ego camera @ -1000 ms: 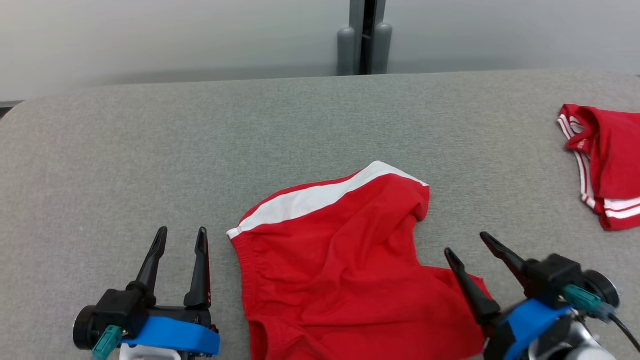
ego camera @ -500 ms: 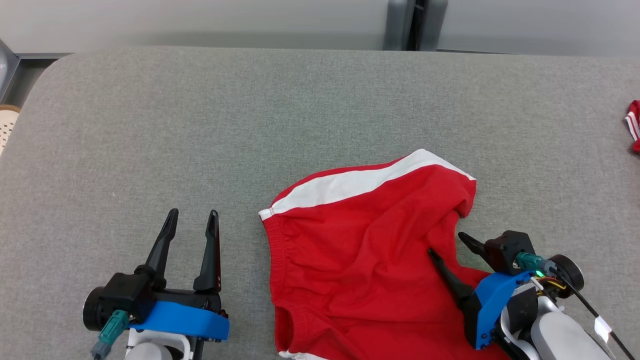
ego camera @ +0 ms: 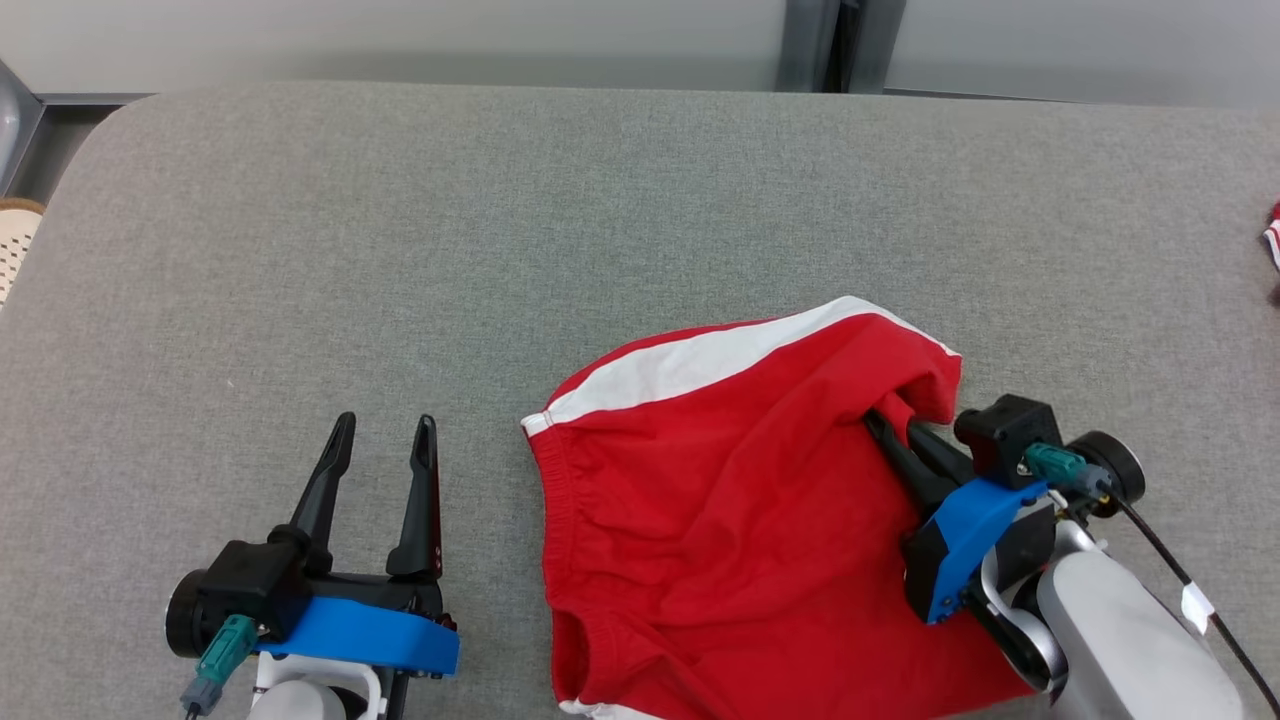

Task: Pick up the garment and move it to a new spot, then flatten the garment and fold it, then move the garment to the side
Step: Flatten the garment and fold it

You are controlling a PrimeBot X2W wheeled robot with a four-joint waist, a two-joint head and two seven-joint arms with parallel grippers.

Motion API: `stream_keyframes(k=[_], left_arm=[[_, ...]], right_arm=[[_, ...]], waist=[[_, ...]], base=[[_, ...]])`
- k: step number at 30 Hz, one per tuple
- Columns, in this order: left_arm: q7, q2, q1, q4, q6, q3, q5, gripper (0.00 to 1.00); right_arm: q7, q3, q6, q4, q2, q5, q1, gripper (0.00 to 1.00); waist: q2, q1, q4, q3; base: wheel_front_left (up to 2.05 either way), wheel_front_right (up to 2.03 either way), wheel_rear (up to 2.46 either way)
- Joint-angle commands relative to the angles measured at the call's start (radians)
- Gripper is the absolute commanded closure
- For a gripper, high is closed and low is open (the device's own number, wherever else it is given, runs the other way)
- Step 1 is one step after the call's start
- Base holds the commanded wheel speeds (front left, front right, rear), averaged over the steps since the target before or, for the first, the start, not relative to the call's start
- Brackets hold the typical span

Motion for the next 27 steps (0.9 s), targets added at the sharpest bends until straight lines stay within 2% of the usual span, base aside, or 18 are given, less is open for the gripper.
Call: stream_keyframes(k=[1,12,20,22,23,27], left_arm=[[-0.004,0.004,-0.007,0.001,0.005,0.003,0.003,0.0],[-0.004,0.004,-0.036,0.0,0.001,-0.019,-0.008,0.0],[-0.004,0.004,-0.051,0.001,0.01,-0.032,-0.018,0.0],[-0.004,0.004,-0.048,0.002,0.012,-0.029,-0.019,0.0],[-0.004,0.004,-0.044,0.001,0.015,-0.026,-0.017,0.0],[-0.004,0.004,-0.026,-0.002,0.011,-0.005,0.001,0.0]], right_arm=[[-0.002,0.0,-0.001,-0.006,0.006,0.0,-0.028,1.0],[0.026,0.004,-0.001,0.101,0.026,-0.006,-0.21,1.0],[-0.029,0.005,-0.001,0.312,0.065,-0.011,-0.345,1.0],[-0.062,0.013,-0.001,0.353,0.07,-0.02,-0.359,0.49],[-0.083,0.012,-0.001,0.369,0.077,-0.016,-0.36,0.0],[-0.165,0.008,-0.001,0.401,0.077,-0.012,-0.329,0.0]], waist=[[-0.0001,0.0,-0.002,-0.002],[-0.0001,0.0,0.02,0.031],[-0.0001,0.0,0.04,0.051],[-0.0001,0.0,0.036,0.048],[-0.0001,0.0,0.031,0.044],[-0.0001,0.0,0.002,0.02]], base=[[0.0,0.0,0.0],[0.0,0.0,0.0],[0.0,0.0,0.0],[0.0,0.0,0.0],[0.0,0.0,0.0],[0.0,0.0,0.0]])
